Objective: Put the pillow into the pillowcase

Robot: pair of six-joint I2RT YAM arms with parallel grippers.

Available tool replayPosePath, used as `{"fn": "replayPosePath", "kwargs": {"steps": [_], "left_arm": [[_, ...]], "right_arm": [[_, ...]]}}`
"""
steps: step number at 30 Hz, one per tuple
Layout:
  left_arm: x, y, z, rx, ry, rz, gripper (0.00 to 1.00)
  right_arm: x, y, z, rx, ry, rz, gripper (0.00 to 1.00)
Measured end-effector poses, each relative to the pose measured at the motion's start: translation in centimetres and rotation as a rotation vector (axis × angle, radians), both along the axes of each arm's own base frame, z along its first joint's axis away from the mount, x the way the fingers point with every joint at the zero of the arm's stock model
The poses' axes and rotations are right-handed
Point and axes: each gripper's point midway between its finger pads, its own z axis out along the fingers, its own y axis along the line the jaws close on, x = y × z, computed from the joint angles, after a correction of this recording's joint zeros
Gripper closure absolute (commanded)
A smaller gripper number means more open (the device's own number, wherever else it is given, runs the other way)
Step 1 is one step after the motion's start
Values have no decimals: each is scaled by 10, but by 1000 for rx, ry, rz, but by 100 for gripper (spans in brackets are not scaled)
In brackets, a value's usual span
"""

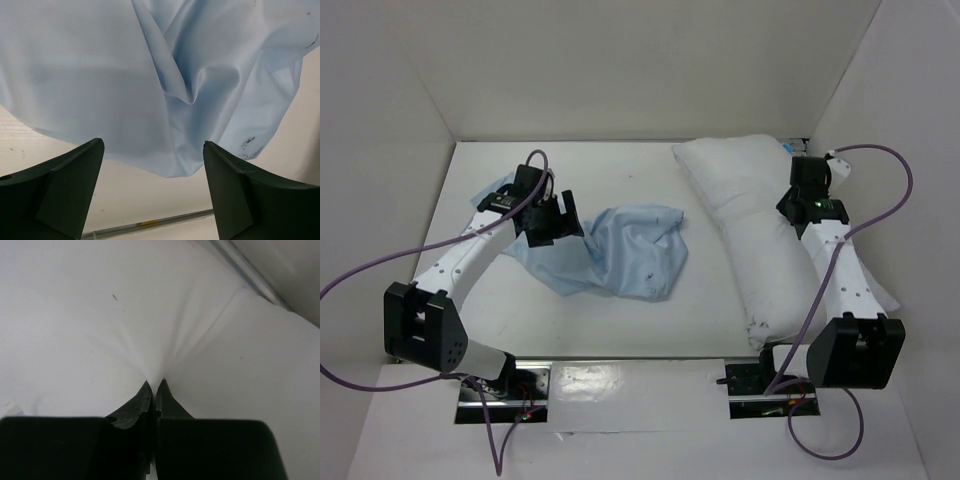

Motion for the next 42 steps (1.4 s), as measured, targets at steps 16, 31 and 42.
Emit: {"fn": "replayPosePath", "kwargs": {"steps": [16, 31, 42], "left_arm": [[-4, 119, 2, 38, 38, 408, 4], [-4, 153, -83, -89, 231, 575, 26], [12, 153, -106, -109, 243, 587, 95]], "right_arm": [[30, 219, 34, 72, -100, 754, 0], [-118, 363, -138, 70, 349, 1148, 0], [-121, 366, -182, 7, 419, 1088, 100]]}}
